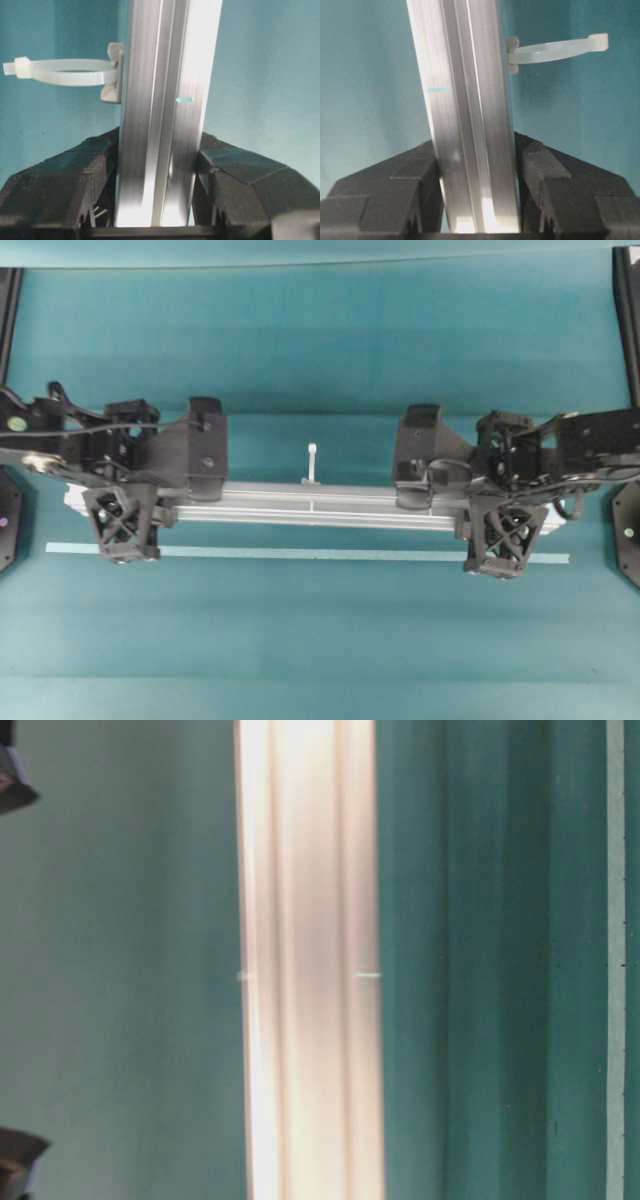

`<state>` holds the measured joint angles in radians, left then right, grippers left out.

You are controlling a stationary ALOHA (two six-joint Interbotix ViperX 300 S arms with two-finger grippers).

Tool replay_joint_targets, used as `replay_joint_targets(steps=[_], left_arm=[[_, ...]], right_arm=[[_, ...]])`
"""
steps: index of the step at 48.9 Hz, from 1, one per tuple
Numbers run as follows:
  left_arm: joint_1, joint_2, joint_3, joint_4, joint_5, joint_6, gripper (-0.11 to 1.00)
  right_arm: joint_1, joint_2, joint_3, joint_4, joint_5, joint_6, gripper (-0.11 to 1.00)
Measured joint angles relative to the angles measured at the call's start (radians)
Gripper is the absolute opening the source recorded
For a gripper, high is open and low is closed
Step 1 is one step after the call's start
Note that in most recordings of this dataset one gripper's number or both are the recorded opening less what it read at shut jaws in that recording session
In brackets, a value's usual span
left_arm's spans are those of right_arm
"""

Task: Lift the large metal rail with both hands.
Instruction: 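Lower the held rail back onto the table with both grippers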

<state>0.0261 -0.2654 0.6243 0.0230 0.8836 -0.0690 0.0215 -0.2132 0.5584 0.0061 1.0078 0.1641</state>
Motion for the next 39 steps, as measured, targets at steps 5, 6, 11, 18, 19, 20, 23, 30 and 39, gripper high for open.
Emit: replay_joint_targets(steps=[5,6,11,18,19,20,23,30,39], left_arm=[[0.000,0.025,0.012,0.000,-0.026,0.000,0.36],[0.000,0.031,0.015,0.000,-0.031,0.000,0.36],[0.000,0.060,0.035,0.000,-0.051,0.002,0.36],[0.000,0.103,0.061,0.000,-0.084,0.002,0.36],[0.000,0.104,0.064,-0.002,-0.091,0.002,0.36],[0.000,0.109,0.067,0.000,-0.097,0.000,0.36],[0.000,0.118,0.075,0.000,-0.120,0.000,0.36],[-0.002,0.141,0.098,0.000,-0.187,-0.003,0.36],[-0.006,0.178,0.106,0.003,-0.229,-0.026,0.36]], right_arm=[[0.002,0.025,0.020,-0.002,-0.041,-0.012,0.39],[0.000,0.029,0.025,0.000,-0.051,-0.015,0.39],[0.002,0.054,0.048,-0.002,-0.106,-0.029,0.39],[0.000,0.089,0.069,-0.002,-0.166,-0.046,0.39],[0.000,0.094,0.072,-0.003,-0.172,-0.046,0.39],[0.000,0.098,0.074,-0.002,-0.178,-0.048,0.39],[0.000,0.107,0.080,-0.003,-0.190,-0.048,0.39],[0.005,0.127,0.100,-0.003,-0.218,-0.048,0.39],[0.011,0.144,0.138,-0.005,-0.272,-0.049,0.39]])
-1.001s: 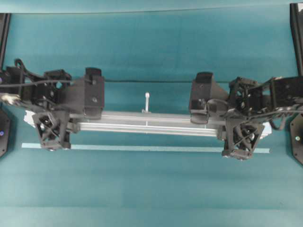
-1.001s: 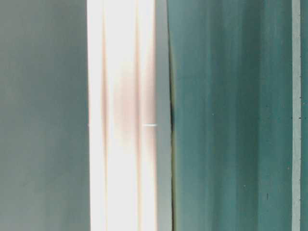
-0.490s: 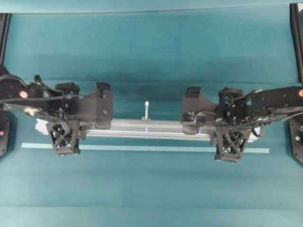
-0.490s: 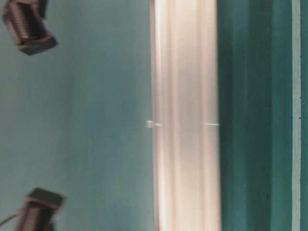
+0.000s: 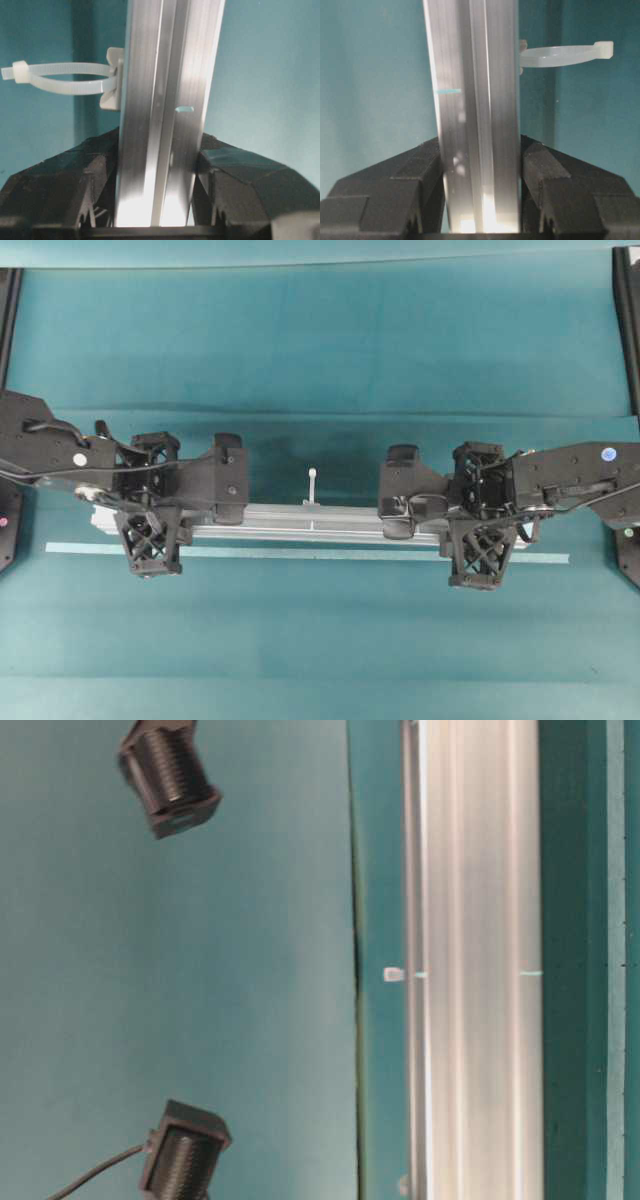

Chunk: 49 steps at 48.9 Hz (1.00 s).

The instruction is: Lift the large metal rail with both hands.

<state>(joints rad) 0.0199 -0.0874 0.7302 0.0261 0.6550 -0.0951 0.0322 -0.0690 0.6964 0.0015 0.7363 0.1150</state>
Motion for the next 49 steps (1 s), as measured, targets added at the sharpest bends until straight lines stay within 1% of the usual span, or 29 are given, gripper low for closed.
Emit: replay_joint_targets(steps=[9,15,34,49], left_arm=[[0.000,0.041,0.005,0.003,-0.028,-0.002,0.36],[-0.002,0.054,0.005,0.002,-0.040,-0.005,0.36],[-0.003,0.066,0.014,0.003,-0.066,-0.006,0.36],[-0.021,0.075,0.014,0.002,-0.086,-0.025,0.36]], right_arm=[[0.000,0.015,0.032,0.000,-0.061,0.000,0.39],[0.002,0.032,0.040,0.002,-0.081,0.000,0.39],[0.000,0.054,0.040,0.000,-0.103,0.000,0.39],[0.003,0.055,0.041,0.002,-0.101,0.000,0.39]])
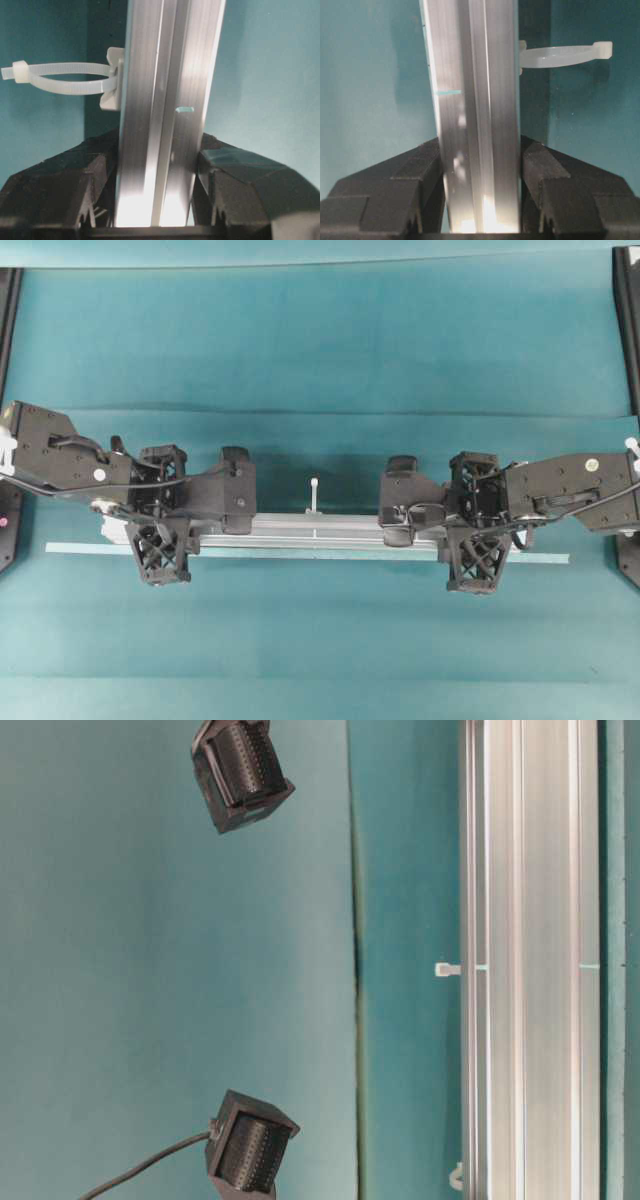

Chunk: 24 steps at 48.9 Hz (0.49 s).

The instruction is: Lift the large metal rail with both hands.

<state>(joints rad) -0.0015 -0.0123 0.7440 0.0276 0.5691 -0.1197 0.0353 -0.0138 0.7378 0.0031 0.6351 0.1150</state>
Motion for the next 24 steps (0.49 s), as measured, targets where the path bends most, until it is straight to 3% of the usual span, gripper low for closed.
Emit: replay_joint_targets(steps=[24], left_arm=[[-0.005,0.005,0.000,0.000,-0.017,0.000,0.36]], right_arm=[[0.005,0.000,0.003,0.005,0.000,-0.002,0.39]])
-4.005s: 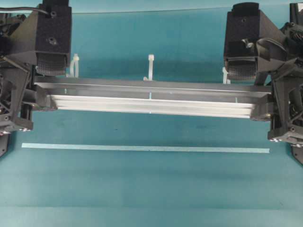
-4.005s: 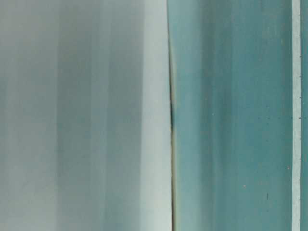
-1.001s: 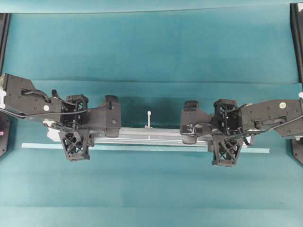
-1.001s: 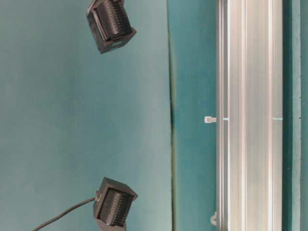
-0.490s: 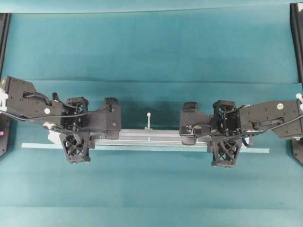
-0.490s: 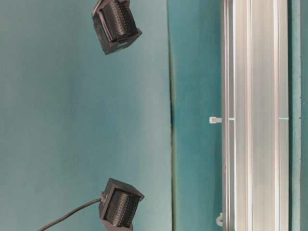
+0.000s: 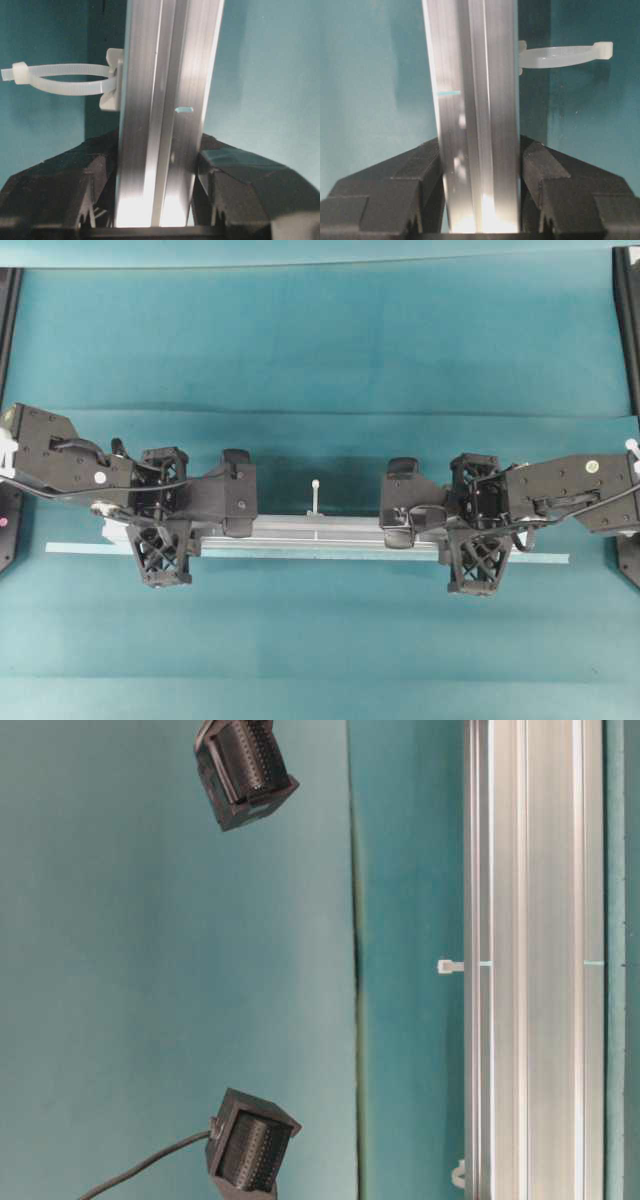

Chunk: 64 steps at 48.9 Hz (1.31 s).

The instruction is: Lift the large metal rail with both hands.

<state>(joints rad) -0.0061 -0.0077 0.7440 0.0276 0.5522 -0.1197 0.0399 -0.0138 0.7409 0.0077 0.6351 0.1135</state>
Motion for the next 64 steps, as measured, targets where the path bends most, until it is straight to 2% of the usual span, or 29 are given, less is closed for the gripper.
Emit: replay_joint_targets(steps=[64], left_arm=[[0.000,-0.002,0.011,0.000,-0.002,0.005,0.36]], right_arm=[[-0.002,0.012,0.002,-0.002,-0.017,-0.002,0.39]])
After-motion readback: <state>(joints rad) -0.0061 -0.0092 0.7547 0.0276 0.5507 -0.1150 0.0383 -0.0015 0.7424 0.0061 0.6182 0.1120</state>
